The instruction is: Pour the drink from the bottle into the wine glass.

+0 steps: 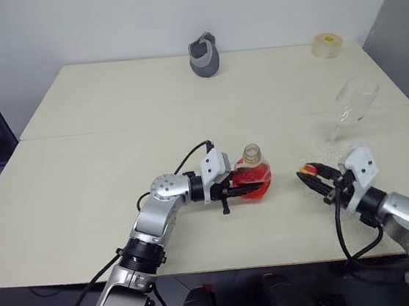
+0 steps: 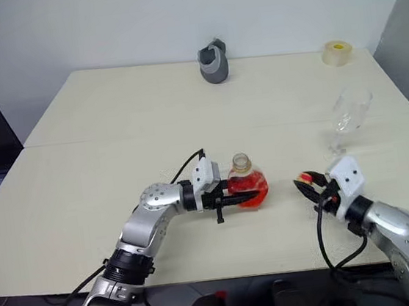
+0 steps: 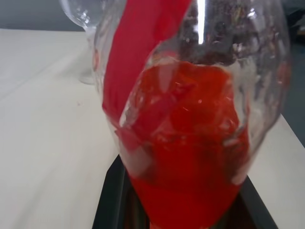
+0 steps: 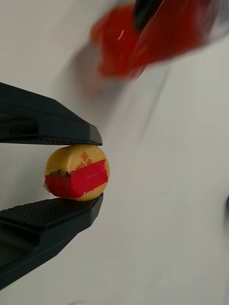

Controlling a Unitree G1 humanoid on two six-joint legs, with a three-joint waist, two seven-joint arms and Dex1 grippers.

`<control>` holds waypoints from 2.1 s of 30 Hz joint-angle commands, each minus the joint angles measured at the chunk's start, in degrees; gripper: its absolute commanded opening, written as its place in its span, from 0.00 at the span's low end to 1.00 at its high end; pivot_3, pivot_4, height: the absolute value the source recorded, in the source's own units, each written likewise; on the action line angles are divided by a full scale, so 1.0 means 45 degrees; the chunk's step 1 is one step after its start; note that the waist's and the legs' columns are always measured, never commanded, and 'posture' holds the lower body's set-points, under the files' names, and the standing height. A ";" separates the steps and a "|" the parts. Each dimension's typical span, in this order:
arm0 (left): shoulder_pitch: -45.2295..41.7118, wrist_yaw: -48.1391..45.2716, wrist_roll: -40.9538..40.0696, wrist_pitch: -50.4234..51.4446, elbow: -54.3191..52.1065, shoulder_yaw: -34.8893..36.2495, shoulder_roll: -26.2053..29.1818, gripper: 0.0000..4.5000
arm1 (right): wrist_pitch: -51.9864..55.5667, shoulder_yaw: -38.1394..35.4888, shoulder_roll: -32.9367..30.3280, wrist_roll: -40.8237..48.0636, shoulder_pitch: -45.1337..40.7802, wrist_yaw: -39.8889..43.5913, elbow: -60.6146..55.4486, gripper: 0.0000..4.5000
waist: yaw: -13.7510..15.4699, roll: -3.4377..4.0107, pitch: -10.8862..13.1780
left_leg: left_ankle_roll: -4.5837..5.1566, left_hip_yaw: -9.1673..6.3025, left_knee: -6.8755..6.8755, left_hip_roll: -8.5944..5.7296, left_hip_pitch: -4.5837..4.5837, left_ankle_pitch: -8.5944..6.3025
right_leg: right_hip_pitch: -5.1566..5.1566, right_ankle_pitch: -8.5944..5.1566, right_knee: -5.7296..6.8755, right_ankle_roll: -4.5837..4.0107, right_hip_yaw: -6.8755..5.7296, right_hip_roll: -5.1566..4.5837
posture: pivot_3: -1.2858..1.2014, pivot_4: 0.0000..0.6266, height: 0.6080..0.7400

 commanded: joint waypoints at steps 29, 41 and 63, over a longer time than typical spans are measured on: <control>-0.0453 0.6561 0.0314 -0.1861 0.2768 0.4545 -0.0032 0.18 | 0.1701 0.1683 -0.1104 0.0925 -0.3754 0.2126 -0.1176 1.00 | -0.0096 -0.0008 0.0005 | 0.0000 0.0053 -0.0013 0.0027 0.0042 -0.0001 | 0.0008 -0.0001 0.0006 -0.0001 0.0014 0.0022 | 0.52 0.24 1.00; -0.2278 0.8533 0.0629 -0.4116 0.8304 0.6265 0.1024 0.18 | 0.1804 0.4987 0.1488 -0.0465 -0.8736 0.2288 0.1448 1.00 | 0.0329 -0.0026 0.0003 | -0.0001 -0.0059 0.0067 -0.0031 -0.0054 0.0000 | -0.0022 0.0009 -0.0009 0.0004 -0.0047 -0.0056 | 0.52 0.24 1.00; -0.0471 0.9298 0.0367 -0.4322 0.7072 0.6824 0.0959 1.00 | 0.3103 0.4849 0.1516 -0.0038 -0.8036 0.2600 -0.0716 1.00 | 0.0009 -0.0022 -0.0002 | -0.0002 -0.0107 0.0058 -0.0004 -0.0050 0.0000 | -0.0022 0.0009 0.0015 0.0000 -0.0058 -0.0044 | 0.52 0.24 1.00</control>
